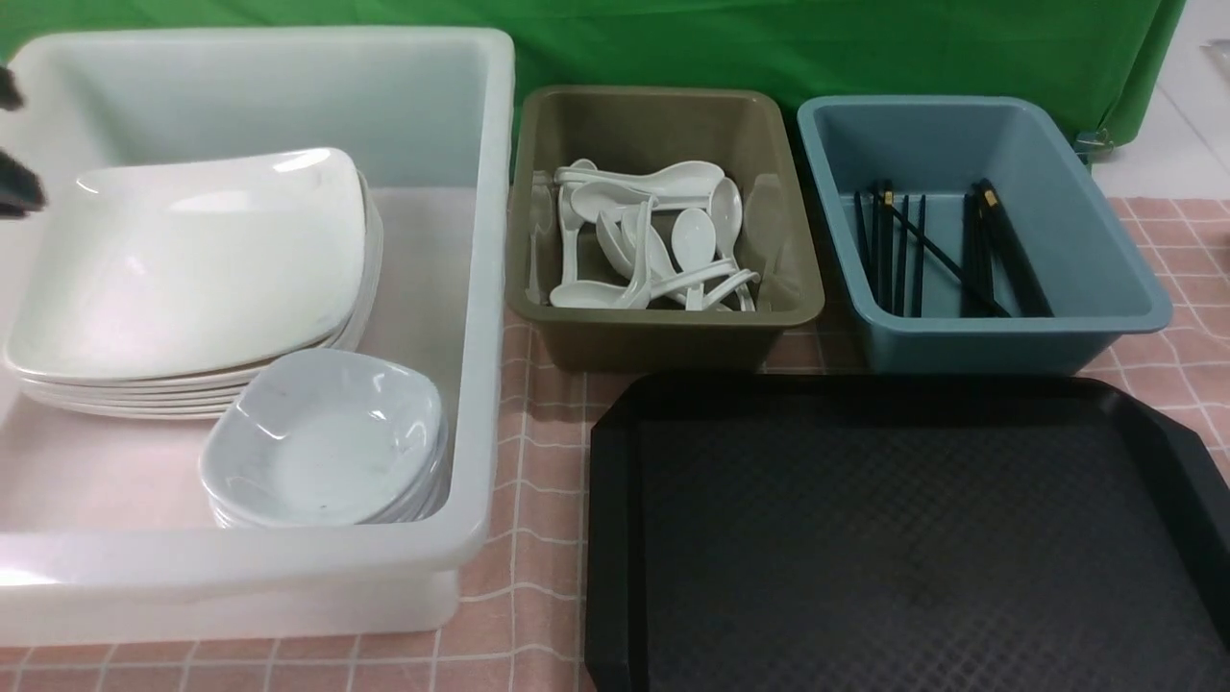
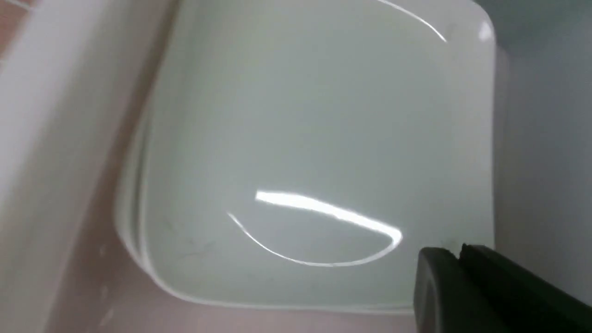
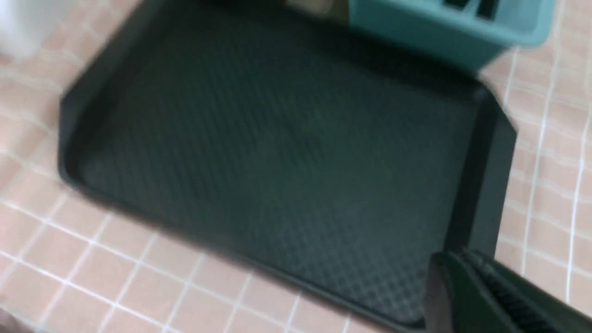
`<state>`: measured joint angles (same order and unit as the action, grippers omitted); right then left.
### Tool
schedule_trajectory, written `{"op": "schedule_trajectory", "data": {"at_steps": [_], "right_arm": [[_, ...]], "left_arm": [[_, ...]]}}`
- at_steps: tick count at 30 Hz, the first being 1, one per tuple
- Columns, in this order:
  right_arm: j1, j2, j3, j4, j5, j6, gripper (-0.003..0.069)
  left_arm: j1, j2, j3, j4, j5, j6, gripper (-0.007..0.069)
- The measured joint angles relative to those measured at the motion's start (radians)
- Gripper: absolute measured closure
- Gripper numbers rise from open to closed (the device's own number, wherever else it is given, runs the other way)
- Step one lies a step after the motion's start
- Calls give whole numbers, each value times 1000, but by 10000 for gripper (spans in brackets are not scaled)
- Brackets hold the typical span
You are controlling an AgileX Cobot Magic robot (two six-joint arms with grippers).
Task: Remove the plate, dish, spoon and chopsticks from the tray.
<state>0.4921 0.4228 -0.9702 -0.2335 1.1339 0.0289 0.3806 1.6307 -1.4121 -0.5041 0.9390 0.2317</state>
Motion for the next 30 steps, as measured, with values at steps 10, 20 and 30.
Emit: {"op": "schedule_trajectory", "data": {"at_steps": [10, 20, 30], "right_arm": [[0, -292, 92, 12, -54, 60, 629], [-1, -365, 510, 19, -752, 129, 629], [-1, -337, 529, 19, -879, 141, 619]], "left_arm": [[-247, -2, -18, 26, 90, -25, 636], [-392, -3, -18, 32, 78, -25, 636], [-395, -3, -18, 32, 105, -23, 628]]}}
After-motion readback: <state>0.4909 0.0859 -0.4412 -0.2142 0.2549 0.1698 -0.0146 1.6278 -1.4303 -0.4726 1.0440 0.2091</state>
